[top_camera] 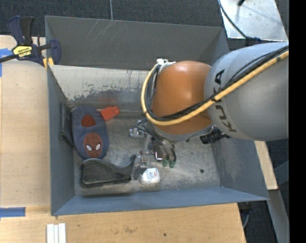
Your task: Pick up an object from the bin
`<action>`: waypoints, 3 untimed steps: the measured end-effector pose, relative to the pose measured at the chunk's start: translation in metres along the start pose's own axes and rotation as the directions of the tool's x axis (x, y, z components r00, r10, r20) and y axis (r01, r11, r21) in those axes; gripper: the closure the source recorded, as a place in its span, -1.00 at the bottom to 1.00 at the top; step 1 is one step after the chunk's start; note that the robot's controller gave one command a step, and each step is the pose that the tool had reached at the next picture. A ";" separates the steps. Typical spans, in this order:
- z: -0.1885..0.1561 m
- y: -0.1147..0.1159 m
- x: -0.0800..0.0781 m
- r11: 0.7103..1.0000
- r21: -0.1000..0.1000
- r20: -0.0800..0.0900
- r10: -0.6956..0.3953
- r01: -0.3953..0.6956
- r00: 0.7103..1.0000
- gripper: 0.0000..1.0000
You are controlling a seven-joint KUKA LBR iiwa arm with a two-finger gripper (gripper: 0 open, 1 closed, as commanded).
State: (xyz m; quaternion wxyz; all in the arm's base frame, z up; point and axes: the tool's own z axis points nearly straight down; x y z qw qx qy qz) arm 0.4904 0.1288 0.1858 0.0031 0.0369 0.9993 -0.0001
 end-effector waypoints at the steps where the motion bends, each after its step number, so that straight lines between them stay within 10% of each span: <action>1: 0.114 -0.006 -0.003 0.997 -0.001 -0.001 -0.080 0.080 0.997 -1.00; 2: 0.111 -0.004 -0.004 0.997 -0.004 0.004 -0.081 0.081 0.997 1.00; 3: -0.027 -0.004 -0.017 0.944 -0.001 -0.004 -0.331 0.331 0.944 1.00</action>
Offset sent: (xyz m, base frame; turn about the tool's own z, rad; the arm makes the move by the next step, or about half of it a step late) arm 0.0010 -0.0057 -0.1158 -0.0789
